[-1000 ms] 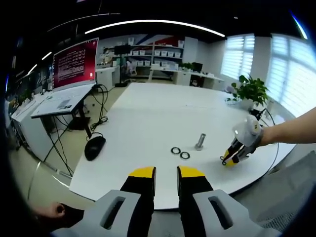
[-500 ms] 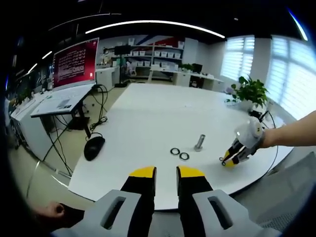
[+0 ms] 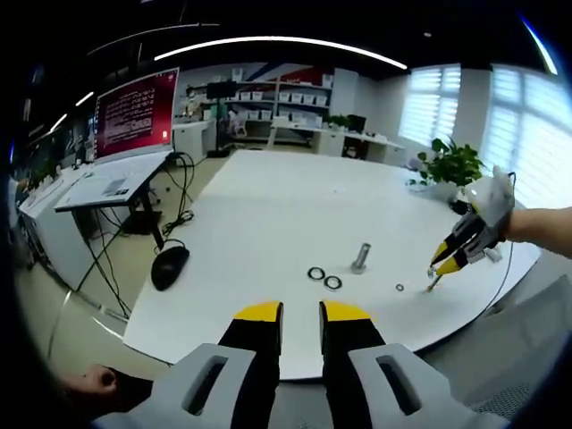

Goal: Place the washer onto the threaded stud by aligning its center hole with the stud, sliding it down to the base, and recovering from edge contact or off-axis alignment until the washer reaches the visible bottom stop.

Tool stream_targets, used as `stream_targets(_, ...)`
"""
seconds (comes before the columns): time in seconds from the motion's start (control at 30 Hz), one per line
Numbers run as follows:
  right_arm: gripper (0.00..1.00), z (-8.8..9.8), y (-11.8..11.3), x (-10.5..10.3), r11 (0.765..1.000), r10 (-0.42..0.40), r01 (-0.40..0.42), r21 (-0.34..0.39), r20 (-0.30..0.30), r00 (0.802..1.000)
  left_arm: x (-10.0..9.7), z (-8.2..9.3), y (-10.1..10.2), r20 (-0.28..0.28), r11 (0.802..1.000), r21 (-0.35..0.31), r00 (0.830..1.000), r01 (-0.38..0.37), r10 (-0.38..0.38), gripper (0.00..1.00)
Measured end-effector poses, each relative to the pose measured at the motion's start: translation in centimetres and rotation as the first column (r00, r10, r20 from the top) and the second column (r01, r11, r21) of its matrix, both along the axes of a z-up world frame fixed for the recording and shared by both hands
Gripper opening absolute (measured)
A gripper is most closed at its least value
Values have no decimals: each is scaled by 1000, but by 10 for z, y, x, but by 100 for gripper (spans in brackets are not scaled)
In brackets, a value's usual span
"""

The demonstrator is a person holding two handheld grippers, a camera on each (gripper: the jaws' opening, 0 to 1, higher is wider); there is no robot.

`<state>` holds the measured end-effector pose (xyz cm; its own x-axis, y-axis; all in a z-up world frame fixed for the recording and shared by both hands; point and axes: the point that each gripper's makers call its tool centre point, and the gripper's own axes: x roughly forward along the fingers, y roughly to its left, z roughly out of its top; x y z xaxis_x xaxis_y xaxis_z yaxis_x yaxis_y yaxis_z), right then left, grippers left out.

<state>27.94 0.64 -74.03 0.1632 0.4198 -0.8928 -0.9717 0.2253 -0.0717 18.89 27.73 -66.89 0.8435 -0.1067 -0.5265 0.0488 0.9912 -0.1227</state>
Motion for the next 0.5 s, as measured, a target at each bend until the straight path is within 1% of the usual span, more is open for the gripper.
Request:
stream_targets(0.1, 14, 9, -16, 1, 999, -39, 39, 13, -1, 999, 0, 0, 0, 1, 1000, -1, 1000, 0, 0, 14)
stream_targets(0.23, 14, 16, -32, 4, 997, -75, 75, 19, 13, 997, 0, 0, 0, -1, 1000, -1, 1000, -1, 1, 14)
stream_targets(0.3, 14, 16, -39, 6, 995, -99, 99, 23, 10, 995, 0, -1, 0, -3, 1000, -1, 1000, -1, 1, 14)
stream_targets(0.4, 14, 12, -48, 7, 993, -120, 120, 11, 6, 993, 1, 0, 0, -1, 1000, 0, 1000, -2, 2, 14)
stream_targets(0.5, 14, 8, -53, 7, 992, -123, 123, -9, 12, 992, 0, -1, 0, -4, 1000, -1, 1000, -2, 2, 14)
